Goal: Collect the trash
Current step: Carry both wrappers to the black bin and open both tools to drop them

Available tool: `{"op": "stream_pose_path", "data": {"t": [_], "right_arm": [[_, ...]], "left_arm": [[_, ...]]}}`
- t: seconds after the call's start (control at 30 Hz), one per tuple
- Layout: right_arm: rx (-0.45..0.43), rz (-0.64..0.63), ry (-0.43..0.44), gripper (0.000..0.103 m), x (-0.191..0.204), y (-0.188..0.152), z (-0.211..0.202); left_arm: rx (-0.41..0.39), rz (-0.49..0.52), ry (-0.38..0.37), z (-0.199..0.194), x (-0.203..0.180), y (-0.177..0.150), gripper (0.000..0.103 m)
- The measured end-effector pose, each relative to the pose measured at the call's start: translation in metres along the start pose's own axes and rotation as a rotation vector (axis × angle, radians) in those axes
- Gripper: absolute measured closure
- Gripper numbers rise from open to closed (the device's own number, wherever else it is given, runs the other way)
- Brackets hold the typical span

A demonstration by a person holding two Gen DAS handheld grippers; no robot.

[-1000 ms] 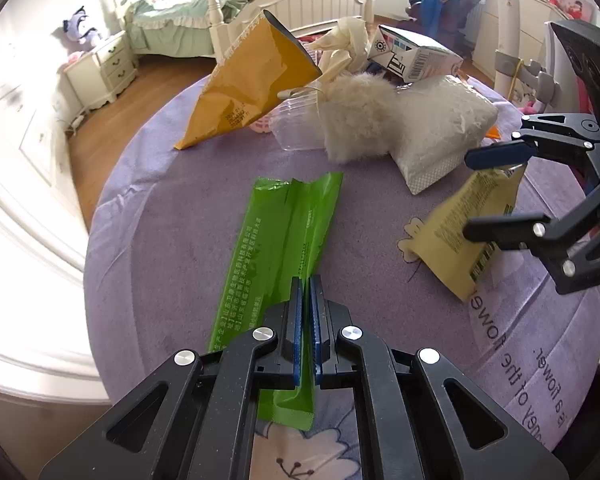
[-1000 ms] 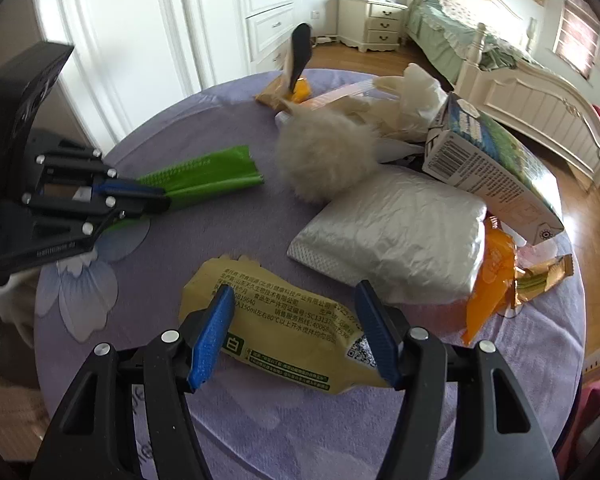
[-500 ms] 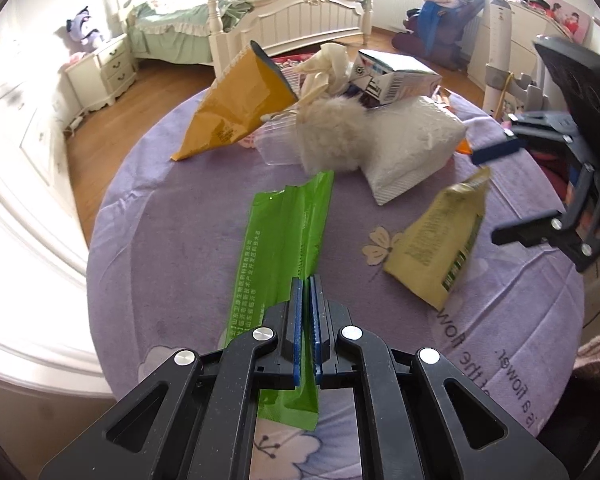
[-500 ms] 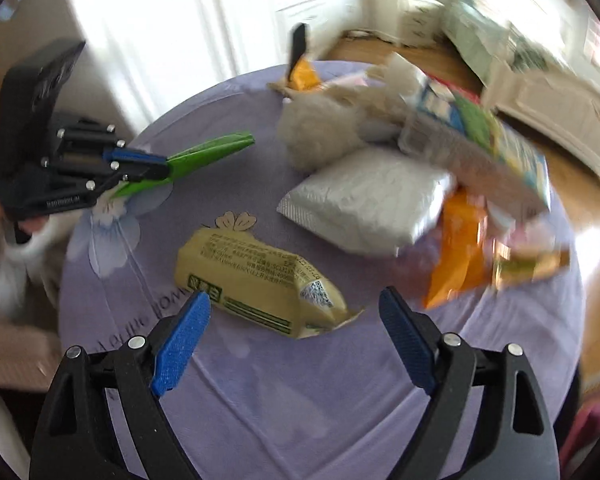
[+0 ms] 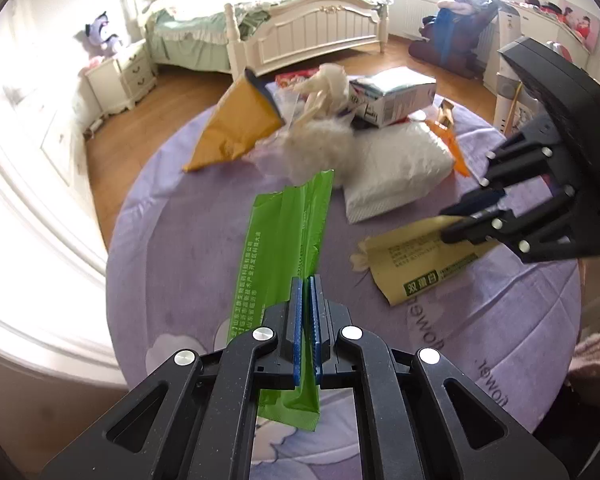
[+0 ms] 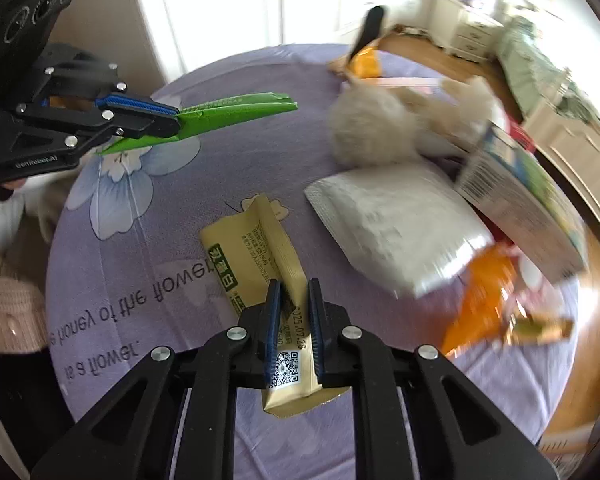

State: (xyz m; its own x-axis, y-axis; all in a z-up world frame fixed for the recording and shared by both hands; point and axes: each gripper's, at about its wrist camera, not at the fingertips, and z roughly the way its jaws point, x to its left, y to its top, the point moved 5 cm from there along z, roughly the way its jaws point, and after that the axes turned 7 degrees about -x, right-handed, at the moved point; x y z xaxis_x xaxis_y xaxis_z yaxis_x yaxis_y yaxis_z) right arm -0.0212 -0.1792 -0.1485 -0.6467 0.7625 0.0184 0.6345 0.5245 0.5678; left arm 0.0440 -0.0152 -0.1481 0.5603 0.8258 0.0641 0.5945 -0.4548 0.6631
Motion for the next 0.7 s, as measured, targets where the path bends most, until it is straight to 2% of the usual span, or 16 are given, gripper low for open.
{"op": "stream_pose_path", "data": {"t": [0.13, 0.27, 0.4, 0.47, 0.57, 0.7], "right_arm": [[-0.048, 0.085, -0.051, 0.092, -0.001, -0.012, -0.024], [-0.091, 0.19, -0.141, 0.092, -0.021, -0.025, -0.053], [-0.121, 0.299, -0.271, 0.092, -0.041, -0.042, -0.069], [-0.14, 0.374, -0.323, 0.092, -0.06, -0.059, -0.087], [-0.149, 0.441, -0.42, 0.092, -0.085, -0.085, -0.103], [-0.159, 0.508, -0.508, 0.092, -0.113, -0.111, -0.12]], "left_arm": [[-0.029, -0.001, -0.009, -0.006, -0.013, 0.009, 0.098], [-0.053, 0.03, -0.032, -0.011, -0.033, 0.02, 0.098], [-0.086, 0.066, -0.075, -0.014, -0.058, 0.038, 0.098], [-0.1, 0.093, -0.105, -0.012, -0.076, 0.051, 0.098], [-0.118, 0.14, -0.151, -0.005, -0.107, 0.071, 0.098], [-0.138, 0.18, -0.216, 0.01, -0.151, 0.098, 0.098]]}}
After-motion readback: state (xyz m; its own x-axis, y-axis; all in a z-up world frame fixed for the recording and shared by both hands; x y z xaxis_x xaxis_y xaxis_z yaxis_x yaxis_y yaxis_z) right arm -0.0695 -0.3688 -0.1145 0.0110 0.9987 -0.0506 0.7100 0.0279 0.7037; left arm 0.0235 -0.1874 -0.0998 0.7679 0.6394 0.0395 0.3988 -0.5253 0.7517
